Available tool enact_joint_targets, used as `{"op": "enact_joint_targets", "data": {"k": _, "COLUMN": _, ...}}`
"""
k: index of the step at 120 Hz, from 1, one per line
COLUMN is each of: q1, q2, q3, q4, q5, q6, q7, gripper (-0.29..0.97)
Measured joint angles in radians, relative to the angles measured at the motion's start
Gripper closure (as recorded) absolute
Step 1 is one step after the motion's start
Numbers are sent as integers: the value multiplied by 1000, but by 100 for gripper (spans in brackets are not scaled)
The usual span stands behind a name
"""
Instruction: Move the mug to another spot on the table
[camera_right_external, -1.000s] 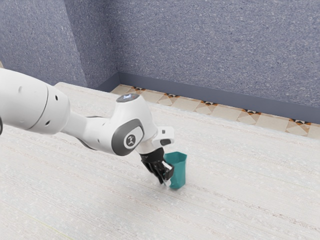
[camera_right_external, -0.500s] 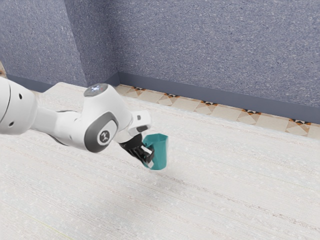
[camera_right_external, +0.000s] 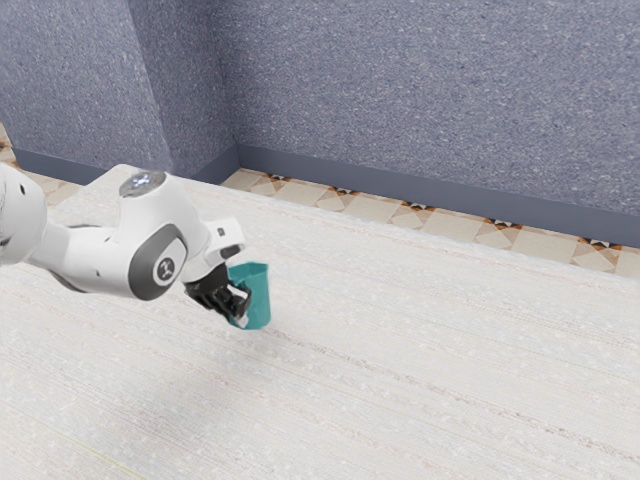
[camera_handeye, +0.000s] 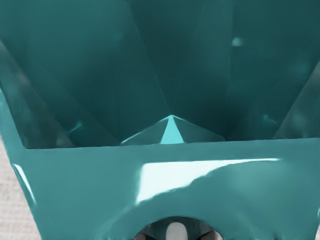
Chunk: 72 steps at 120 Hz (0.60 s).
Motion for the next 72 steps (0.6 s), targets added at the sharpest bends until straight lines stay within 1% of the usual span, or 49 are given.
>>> {"op": "enact_joint_targets", "data": {"k": 24, "q1": -7, "q2": 55, "q3": 45, "q4": 17, "q5": 7, "q6": 32, "q7": -7, "gripper": 77}}
{"op": "enact_joint_targets", "data": {"k": 43, "q1": -3, "q2": 130, "q3": 51, "q4": 51, "q5": 0, "q6": 56, "q7": -4, "gripper": 74}}
{"op": "enact_joint_targets", "data": {"k": 47, "q1": -3, "q2": 141, "q3": 50, "q4": 56, "q5": -1, "q6": 59, "q7": -2, "gripper": 68}}
{"op": "enact_joint_targets", "data": {"k": 62, "q1": -1, "q2": 156, "q3": 47, "q4": 60, "q5": -9, "q6": 65, "q7": 13, "gripper": 40}}
{"op": "enact_joint_targets", "data": {"k": 72, "q1": -1, "q2": 155, "q3": 47, "q4": 53, "q5": -12, "q6": 64, "q7": 22, "gripper": 27}}
